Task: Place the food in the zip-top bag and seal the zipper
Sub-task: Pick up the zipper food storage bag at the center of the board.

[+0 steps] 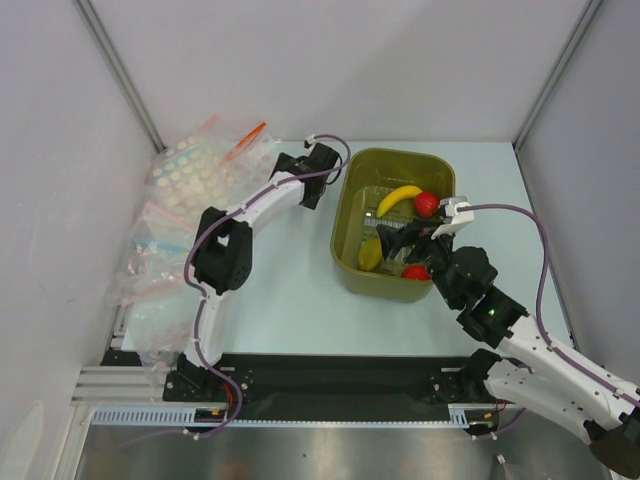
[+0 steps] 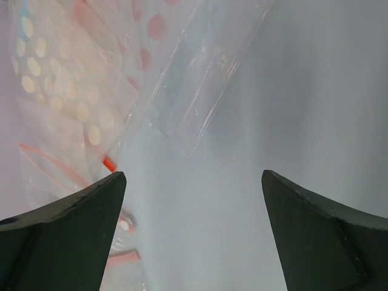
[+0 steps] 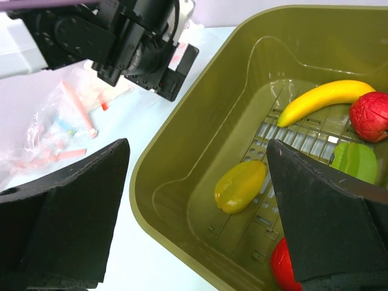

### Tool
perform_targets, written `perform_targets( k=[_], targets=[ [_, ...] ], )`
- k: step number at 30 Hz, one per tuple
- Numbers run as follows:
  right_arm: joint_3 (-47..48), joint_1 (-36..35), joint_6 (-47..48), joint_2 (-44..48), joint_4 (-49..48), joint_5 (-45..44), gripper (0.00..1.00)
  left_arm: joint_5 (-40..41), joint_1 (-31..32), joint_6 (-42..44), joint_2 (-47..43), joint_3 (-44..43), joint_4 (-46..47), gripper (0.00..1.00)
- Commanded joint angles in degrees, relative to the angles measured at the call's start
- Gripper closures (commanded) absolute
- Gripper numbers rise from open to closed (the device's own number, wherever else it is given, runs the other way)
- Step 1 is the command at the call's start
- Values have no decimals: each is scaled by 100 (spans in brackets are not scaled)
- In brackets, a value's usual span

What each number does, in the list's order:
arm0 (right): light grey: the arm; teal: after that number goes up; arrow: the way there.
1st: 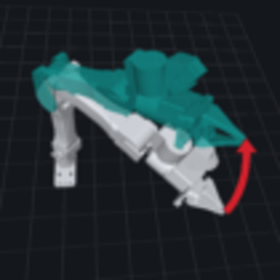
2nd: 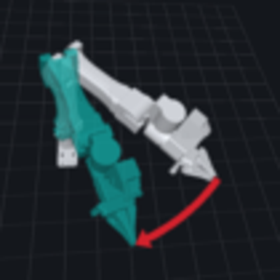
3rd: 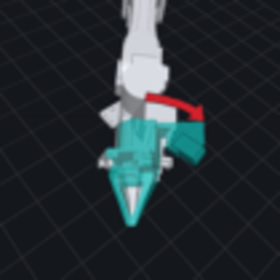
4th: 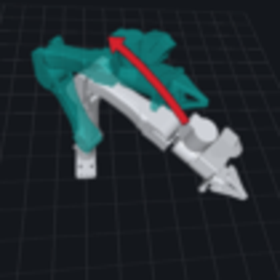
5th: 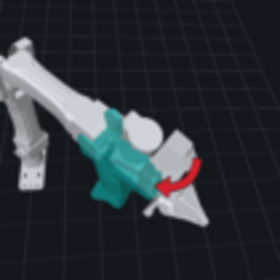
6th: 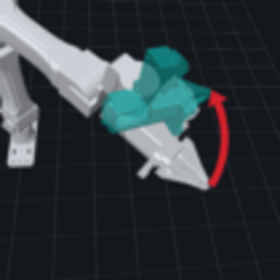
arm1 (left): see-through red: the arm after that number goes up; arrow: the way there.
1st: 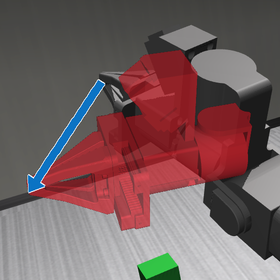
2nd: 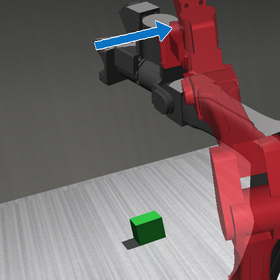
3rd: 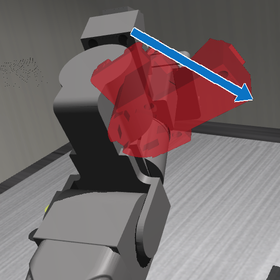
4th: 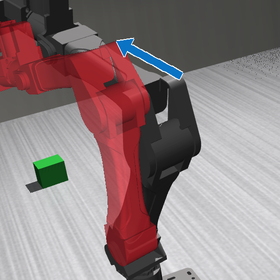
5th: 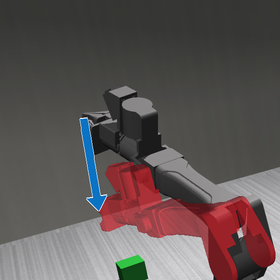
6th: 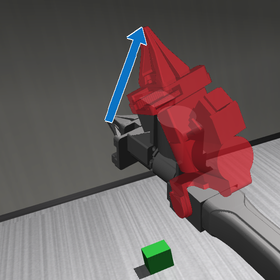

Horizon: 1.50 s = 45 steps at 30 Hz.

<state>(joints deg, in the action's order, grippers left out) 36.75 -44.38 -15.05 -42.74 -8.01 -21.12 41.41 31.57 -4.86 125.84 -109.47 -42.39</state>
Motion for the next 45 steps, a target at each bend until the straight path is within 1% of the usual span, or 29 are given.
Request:
perform_targets(
  k=[1,2,3,7,13,17,20,26,30,32,33,35,36,38,39,41,42,44,45],
  targets=[
    [7,26,-95,73,-157,-102,0,-27,-98,863,107,-83,47,0],
    [7,26,-86,56,-157,-102,0,-219,-116,969,159,-101,73,0],
    [7,17,-95,47,-157,-94,0,-238,-142,1187,230,-162,91,0],
    [7,26,-104,55,-148,-102,0,-63,-178,1619,712,-399,20,1],
    [-10,26,-130,134,-131,-120,0,-98,-371,1682,933,-549,-50,5],
    [-1,26,-139,152,-113,-111,0,-238,-547,1647,1039,-672,-94,8],
    [-10,26,-148,196,-113,-94,0,-396,-696,1603,1127,-804,-164,9],
    [-10,26,-165,240,-104,-102,0,-423,-802,1796,1574,-1050,-225,19],
    [-19,26,-174,266,-104,-102,0,-370,-810,1840,1900,-1392,-305,33],
    [-10,26,-174,275,-87,-94,0,-431,-811,1875,1997,-1437,-305,37],
    [-10,26,-174,293,-87,-102,0,-475,-811,1892,2040,-1480,-313,42],
    [-10,26,-174,301,-87,-85,0,-528,-811,1901,2172,-1568,-418,49],
    [-10,17,-174,310,-87,-76,0,-642,-811,1910,2190,-1629,-454,55],
    [-19,26,-165,328,-87,-76,0,-713,-811,1849,2260,-1674,-524,61],
    [-19,26,-165,328,-95,-67,0,-687,-819,1814,2278,-1735,-542,68],
    [-19,26,-165,319,-95,-50,0,-538,-837,1665,2269,-1797,-542,76],
    [-19,35,-165,319,-104,-50,0,-459,-872,1586,2191,-1814,-533,88],
    [-19,17,-156,301,-104,-41,0,-563,-977,1341,2050,-1788,-472,97],
    [-28,26,-165,301,-104,-41,0,-590,-1021,1252,1876,-1736,-454,100]
  ],
)
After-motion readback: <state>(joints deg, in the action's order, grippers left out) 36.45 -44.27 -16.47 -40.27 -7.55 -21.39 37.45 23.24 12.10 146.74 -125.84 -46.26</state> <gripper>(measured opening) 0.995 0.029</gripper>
